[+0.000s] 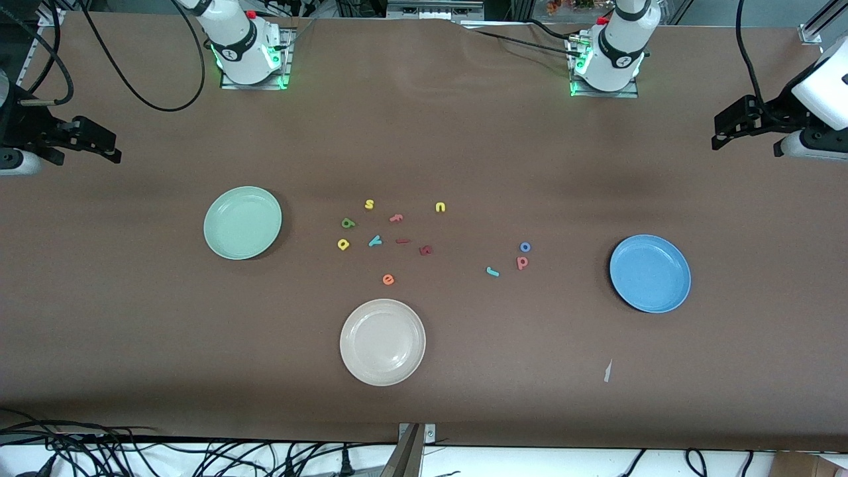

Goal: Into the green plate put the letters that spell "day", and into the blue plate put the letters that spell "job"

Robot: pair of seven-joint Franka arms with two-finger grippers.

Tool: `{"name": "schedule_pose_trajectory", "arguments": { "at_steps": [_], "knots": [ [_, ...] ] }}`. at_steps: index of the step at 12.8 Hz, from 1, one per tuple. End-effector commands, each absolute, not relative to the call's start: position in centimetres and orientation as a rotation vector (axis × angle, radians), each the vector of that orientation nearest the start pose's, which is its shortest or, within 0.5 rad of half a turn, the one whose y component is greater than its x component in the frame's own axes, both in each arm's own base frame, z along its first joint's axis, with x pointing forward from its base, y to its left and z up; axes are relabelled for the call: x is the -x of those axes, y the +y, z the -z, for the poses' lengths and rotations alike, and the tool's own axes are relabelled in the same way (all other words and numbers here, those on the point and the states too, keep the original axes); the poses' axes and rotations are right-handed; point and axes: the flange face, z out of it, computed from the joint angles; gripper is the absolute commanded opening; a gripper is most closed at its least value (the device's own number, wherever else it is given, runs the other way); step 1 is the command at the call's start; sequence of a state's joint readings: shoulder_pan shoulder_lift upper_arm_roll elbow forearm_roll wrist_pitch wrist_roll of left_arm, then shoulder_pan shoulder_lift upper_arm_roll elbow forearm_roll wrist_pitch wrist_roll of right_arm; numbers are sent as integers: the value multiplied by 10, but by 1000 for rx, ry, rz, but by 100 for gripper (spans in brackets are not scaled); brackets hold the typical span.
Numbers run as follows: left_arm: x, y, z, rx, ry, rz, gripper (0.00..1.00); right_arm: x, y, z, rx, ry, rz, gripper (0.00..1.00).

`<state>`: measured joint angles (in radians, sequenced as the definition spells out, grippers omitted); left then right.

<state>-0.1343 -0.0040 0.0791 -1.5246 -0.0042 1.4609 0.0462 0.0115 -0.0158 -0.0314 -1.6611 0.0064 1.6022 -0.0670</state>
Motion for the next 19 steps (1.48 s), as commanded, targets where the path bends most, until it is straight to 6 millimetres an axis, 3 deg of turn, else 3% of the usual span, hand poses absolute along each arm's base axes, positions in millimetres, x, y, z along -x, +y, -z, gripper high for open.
{"name": "schedule_pose_trajectory", "arguments": {
  "at_steps": [1, 6, 10, 19],
  "knots": [
    [-542, -33, -645, 3155, 156, -102, 100, -549, -9, -596, 3113, -58, -72, 100],
    [-542, -34, -645, 3158, 159, -102, 100, -549, -9, -596, 3113, -58, -75, 100],
    [-543, -58, -653, 3149, 226, -71, 100, -549, -9, -596, 3113, -58, -75, 100],
    [-541, -55, -644, 3143, 221, -153, 100, -549, -9, -596, 3113, -58, -75, 100]
  ]
}}
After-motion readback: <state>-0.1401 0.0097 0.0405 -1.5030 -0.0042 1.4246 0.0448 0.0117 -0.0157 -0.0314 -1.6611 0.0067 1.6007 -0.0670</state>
